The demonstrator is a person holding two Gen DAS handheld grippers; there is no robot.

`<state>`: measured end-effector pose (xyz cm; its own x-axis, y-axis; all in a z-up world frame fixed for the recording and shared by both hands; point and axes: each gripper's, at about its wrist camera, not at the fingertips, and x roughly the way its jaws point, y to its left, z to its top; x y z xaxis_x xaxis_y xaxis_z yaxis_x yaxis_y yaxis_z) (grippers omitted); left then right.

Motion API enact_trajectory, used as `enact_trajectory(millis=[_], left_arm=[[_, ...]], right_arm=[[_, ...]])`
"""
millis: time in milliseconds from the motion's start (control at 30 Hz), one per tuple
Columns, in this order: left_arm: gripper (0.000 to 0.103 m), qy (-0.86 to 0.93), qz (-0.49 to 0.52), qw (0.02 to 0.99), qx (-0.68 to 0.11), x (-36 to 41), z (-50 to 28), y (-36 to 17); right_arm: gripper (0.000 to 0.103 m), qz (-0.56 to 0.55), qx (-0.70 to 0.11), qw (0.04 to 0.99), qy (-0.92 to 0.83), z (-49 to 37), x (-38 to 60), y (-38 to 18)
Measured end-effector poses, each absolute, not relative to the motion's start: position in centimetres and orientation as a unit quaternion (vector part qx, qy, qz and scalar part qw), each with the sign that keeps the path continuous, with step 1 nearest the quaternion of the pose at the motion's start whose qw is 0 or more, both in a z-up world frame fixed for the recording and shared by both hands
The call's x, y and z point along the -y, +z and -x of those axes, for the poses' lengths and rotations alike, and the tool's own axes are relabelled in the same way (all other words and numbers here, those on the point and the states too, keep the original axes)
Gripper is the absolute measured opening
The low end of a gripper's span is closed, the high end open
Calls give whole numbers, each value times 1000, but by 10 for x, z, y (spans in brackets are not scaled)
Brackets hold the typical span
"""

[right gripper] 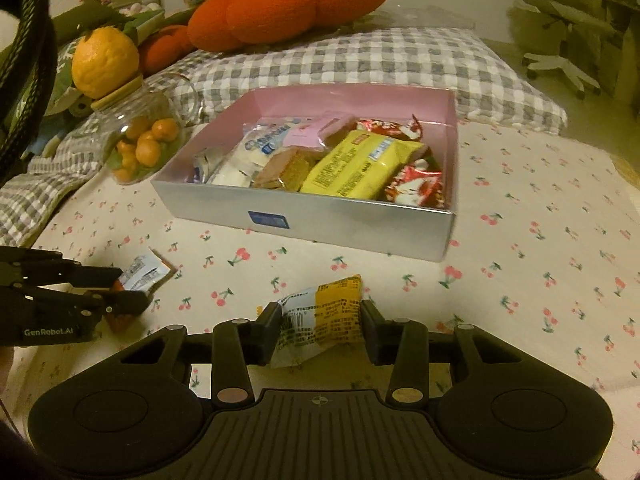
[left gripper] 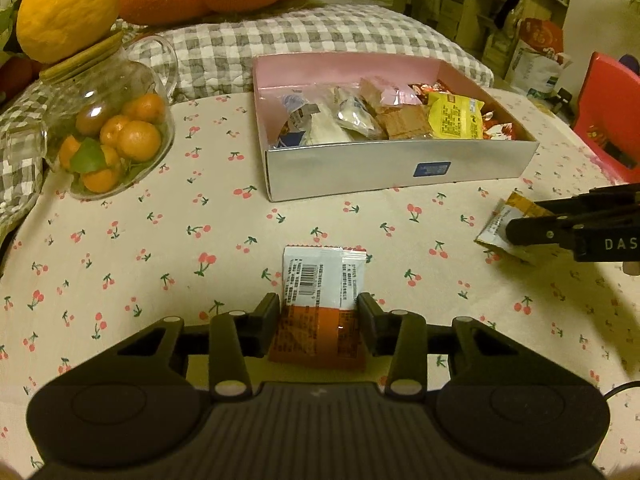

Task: Organize snacks
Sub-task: 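Lift both held packets and carry them toward the pink box, then lower both packets into the pink box and open both tools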

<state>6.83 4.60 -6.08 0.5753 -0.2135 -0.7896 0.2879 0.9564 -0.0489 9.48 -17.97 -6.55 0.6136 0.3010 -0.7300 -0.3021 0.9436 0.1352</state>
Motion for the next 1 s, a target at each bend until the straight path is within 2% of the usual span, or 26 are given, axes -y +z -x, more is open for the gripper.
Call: enact_trajectory(millis=[300,733,1000], left_arm=[[38,-145,-3,883,-446,-48,-67,-54],[38,-144,32,900,-410,-45,-71,-25],[38,-138,21,914,-380,-35,-100,-9]], right_arm=[[41,-24,-398,901,169,-90,189,-53],[41,-70,-372,910,167,-97,191,-28],[41,-95,-360,915,157,-123,193,-8]])
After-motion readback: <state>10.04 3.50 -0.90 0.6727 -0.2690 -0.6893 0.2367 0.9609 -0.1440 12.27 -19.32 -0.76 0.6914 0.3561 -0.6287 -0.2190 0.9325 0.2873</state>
